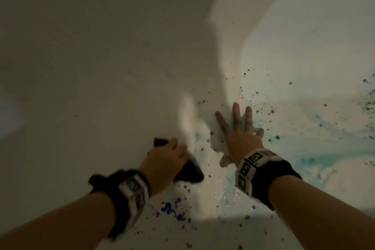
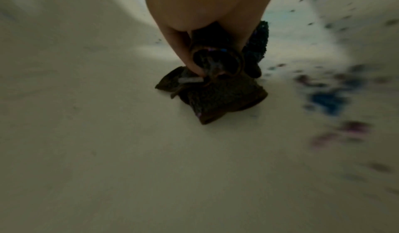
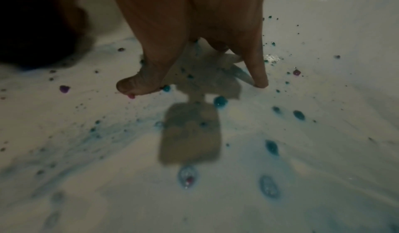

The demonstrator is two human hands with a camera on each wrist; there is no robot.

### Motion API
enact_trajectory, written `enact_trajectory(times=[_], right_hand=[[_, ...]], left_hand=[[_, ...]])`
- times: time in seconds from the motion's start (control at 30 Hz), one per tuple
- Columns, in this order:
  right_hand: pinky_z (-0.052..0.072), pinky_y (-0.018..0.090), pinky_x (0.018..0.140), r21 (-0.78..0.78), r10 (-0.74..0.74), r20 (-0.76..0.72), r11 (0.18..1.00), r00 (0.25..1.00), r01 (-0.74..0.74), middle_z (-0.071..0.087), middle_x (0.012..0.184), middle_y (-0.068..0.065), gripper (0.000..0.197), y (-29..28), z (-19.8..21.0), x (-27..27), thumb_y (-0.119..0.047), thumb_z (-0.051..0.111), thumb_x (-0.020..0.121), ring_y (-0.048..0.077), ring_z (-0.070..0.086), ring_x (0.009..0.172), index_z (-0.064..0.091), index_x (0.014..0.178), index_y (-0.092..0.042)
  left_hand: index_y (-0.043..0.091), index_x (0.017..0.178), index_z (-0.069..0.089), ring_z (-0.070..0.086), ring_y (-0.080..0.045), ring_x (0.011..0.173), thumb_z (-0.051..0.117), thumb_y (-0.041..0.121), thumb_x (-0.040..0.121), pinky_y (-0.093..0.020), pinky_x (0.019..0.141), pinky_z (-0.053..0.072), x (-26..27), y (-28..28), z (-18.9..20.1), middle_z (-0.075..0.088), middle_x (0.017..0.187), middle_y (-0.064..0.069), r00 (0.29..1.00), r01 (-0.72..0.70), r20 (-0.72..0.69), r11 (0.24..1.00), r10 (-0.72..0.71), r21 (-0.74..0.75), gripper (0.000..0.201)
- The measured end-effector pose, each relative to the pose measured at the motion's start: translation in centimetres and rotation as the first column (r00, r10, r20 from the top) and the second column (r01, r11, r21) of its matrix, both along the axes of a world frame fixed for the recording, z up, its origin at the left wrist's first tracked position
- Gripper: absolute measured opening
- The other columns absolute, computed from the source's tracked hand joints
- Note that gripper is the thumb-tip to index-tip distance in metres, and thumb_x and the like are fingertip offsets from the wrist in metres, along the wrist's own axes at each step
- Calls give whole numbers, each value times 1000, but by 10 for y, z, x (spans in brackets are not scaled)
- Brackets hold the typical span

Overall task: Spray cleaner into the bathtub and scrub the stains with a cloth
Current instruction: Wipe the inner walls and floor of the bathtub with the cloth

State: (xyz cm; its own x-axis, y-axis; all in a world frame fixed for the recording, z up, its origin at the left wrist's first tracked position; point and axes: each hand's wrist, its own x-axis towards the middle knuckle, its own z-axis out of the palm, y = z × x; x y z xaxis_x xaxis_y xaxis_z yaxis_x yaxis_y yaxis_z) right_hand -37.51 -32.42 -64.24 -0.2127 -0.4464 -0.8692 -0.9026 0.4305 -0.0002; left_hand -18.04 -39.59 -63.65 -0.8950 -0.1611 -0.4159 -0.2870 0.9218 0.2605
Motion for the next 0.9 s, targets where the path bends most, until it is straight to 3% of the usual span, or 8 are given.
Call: enact_trajectory(times=[0.1,0.17,0.3,0.43,0.57,0.67,0.77,0.9], right_hand=[[21,66,105,-20,12,-20,1000,1000,-13,-43,141,15,130,1,-3,0,-57,71,65,45,-31,132,-34,137,-31],[22,66,105,-36,15,-30,999,999,-16,-42,143,14,130,2,-3,-1,-57,72,64,44,-29,133,-33,138,-32],[26,65,104,-67,35,-70,997,997,-40,-38,145,13,132,4,-4,0,-58,74,61,44,-24,135,-31,138,-34],[27,65,104,-85,25,-85,996,996,-33,-37,146,12,133,5,-3,2,-55,76,60,44,-24,136,-29,140,-33],[26,65,103,-100,27,-102,994,994,-38,-36,147,12,133,5,-3,4,-53,77,59,44,-22,136,-26,141,-33],[26,66,102,-106,24,-109,994,994,-36,-36,147,10,134,5,-5,4,-52,79,58,43,-23,136,-25,141,-35],[26,67,102,-107,18,-108,994,994,-29,-36,147,9,135,5,-5,5,-50,80,56,42,-24,136,-24,141,-36],[24,65,105,-100,-81,-75,992,994,74,-32,149,7,115,3,2,14,-34,74,75,39,-21,138,-18,143,-38]], left_hand=[[25,71,71,63,-11,63,91,31,33,-16,45,49,31,21,5,66,75,9,999,-43,34,990,38,133,43],[23,74,70,60,-11,57,84,20,44,-16,43,47,40,13,13,61,73,7,972,-218,-57,962,230,163,33],[7,99,65,52,-26,68,71,9,74,-30,58,41,57,-35,42,53,89,-12,759,-641,-165,768,631,-11,26],[5,122,47,50,-39,93,59,20,86,-46,72,45,96,-90,56,44,106,-23,604,-736,50,580,796,-349,41],[9,146,19,52,-40,103,42,22,97,-43,80,44,132,-82,36,46,120,-24,437,-658,401,590,805,-467,56],[-1,145,11,55,-35,108,32,16,100,-38,85,46,122,-41,15,51,125,-22,500,-584,467,682,729,-441,53],[-4,140,19,59,-29,104,32,15,100,-32,79,48,99,-9,13,56,121,-18,571,-507,534,779,624,-369,47],[0,129,34,61,-28,100,37,13,96,-32,76,48,70,30,22,59,115,-14,687,-464,515,855,513,-233,35]])
